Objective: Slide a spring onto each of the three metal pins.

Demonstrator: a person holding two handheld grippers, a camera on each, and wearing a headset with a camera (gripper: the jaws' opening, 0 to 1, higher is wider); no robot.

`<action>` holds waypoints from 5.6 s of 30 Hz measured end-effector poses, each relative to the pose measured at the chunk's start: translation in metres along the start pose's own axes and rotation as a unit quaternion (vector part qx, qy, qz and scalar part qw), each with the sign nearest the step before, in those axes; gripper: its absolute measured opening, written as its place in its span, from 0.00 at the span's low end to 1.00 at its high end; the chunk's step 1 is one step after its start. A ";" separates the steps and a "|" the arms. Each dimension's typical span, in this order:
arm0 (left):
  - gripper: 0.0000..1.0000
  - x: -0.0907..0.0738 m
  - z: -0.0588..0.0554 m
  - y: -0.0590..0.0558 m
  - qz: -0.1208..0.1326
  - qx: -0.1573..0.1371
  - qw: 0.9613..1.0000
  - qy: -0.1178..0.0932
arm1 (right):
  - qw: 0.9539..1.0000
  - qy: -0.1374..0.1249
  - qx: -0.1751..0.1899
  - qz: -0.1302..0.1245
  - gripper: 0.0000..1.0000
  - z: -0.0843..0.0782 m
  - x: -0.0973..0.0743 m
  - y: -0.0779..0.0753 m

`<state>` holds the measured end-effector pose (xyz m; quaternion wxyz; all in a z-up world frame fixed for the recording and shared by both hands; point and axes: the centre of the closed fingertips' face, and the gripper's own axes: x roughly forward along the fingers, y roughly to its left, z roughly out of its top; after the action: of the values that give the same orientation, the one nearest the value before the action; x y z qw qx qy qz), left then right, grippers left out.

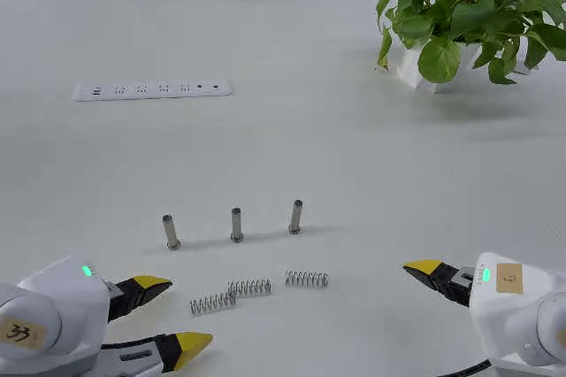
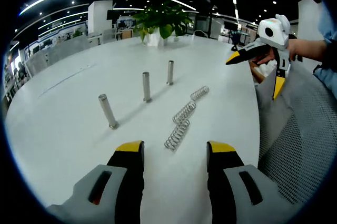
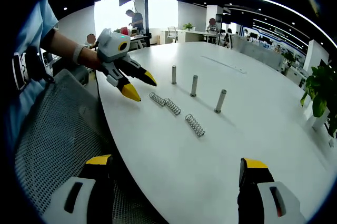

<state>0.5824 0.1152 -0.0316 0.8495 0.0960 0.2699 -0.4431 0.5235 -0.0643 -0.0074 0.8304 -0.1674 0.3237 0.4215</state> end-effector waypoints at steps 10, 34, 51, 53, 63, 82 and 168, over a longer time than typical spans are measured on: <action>0.31 0.012 -0.002 0.001 -0.018 0.035 0.999 0.021 | 1.000 0.001 0.002 -0.001 0.99 0.000 -0.001 -0.001; 0.16 0.023 -0.006 0.002 -0.069 0.099 0.987 0.108 | 1.000 -0.002 0.009 -0.006 0.99 -0.002 -0.002 -0.003; 0.11 0.024 -0.007 0.000 -0.086 0.129 0.975 0.159 | 1.000 0.001 0.007 -0.008 0.99 -0.004 -0.001 -0.003; 0.10 0.024 -0.007 0.000 -0.086 0.131 0.974 0.164 | 1.000 0.001 0.007 -0.008 0.99 -0.003 -0.001 -0.003; 0.08 0.025 -0.007 -0.002 -0.090 0.147 0.966 0.192 | 1.000 0.002 0.004 -0.006 0.99 -0.004 0.000 -0.002; 0.06 0.022 -0.008 -0.005 -0.094 0.139 0.972 0.165 | 1.000 0.011 0.001 -0.004 0.99 -0.007 0.001 -0.001; 0.06 0.014 0.064 -0.092 -0.168 0.194 0.966 0.000 | 0.981 -0.029 -0.094 0.165 0.07 0.075 0.021 0.036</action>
<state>0.5388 0.0255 0.0215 0.7277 0.2126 0.1909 -0.6235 0.5327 0.0105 0.0330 0.7393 -0.1764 0.2816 0.5857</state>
